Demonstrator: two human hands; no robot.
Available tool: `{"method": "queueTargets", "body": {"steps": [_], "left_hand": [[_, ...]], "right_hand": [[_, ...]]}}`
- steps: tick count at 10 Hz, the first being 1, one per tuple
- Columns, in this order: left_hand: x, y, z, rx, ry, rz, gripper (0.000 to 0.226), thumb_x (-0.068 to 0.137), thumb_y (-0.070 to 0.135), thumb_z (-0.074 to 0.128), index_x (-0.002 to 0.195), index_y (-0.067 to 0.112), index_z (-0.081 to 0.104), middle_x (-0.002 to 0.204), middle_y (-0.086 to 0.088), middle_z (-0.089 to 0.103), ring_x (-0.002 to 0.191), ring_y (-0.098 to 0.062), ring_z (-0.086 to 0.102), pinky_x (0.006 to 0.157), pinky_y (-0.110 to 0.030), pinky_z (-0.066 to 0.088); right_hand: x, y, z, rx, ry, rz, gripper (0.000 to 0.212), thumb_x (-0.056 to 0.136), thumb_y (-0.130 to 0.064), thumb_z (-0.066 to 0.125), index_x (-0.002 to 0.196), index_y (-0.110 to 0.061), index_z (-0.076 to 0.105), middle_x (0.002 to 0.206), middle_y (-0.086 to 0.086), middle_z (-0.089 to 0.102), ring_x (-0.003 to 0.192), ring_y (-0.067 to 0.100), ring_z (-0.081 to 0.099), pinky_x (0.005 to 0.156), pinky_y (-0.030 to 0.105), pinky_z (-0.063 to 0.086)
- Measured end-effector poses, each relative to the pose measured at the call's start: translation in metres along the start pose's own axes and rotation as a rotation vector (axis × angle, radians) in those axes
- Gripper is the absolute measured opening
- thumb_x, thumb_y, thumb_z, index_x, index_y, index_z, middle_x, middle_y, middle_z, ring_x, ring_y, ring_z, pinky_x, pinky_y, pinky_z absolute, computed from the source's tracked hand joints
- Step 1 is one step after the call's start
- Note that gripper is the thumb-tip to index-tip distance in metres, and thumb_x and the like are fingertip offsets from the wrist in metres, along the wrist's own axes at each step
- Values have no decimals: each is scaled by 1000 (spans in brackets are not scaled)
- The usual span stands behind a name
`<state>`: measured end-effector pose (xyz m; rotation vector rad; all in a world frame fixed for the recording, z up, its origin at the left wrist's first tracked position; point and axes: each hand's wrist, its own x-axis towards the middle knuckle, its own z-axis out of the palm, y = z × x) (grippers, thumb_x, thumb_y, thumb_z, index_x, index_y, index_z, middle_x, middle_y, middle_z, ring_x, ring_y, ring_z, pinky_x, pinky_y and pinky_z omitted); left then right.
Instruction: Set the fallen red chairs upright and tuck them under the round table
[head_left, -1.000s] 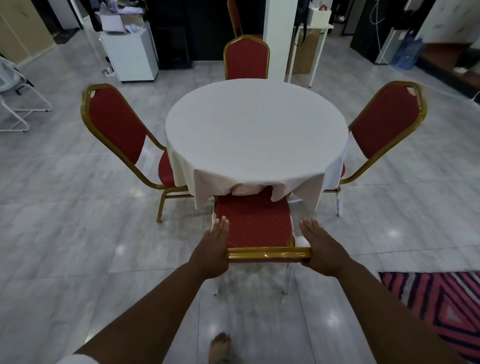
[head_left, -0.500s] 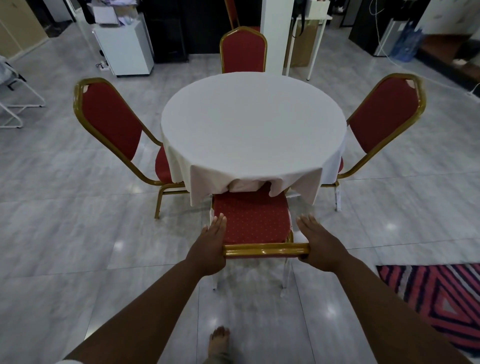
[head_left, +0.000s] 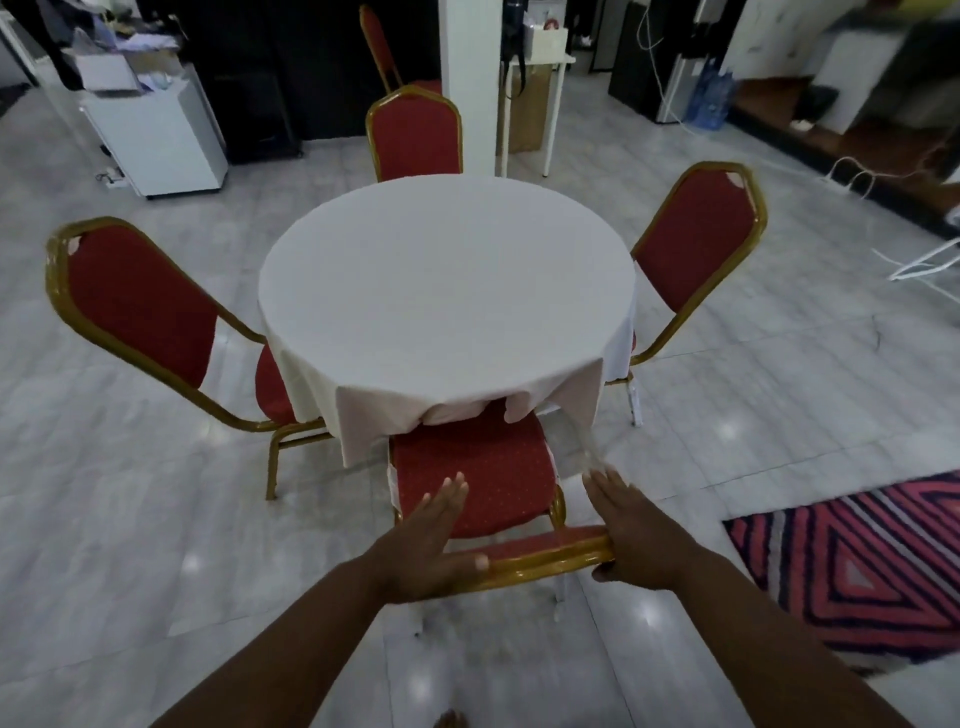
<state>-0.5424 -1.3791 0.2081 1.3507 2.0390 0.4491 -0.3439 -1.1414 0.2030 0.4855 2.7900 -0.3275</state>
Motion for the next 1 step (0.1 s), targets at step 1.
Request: {"method": "queueTargets", "body": {"steps": [1], "left_hand": [[46, 27, -30, 101, 19, 120, 99, 76, 83, 22, 149, 24, -9, 153, 13, -17, 143, -6, -16, 121, -38, 0]], "right_hand": [[-19, 16, -10, 62, -31, 155, 128, 69, -56, 73, 145, -8, -17, 147, 0, -28, 143, 22, -20, 119, 41, 1]]}}
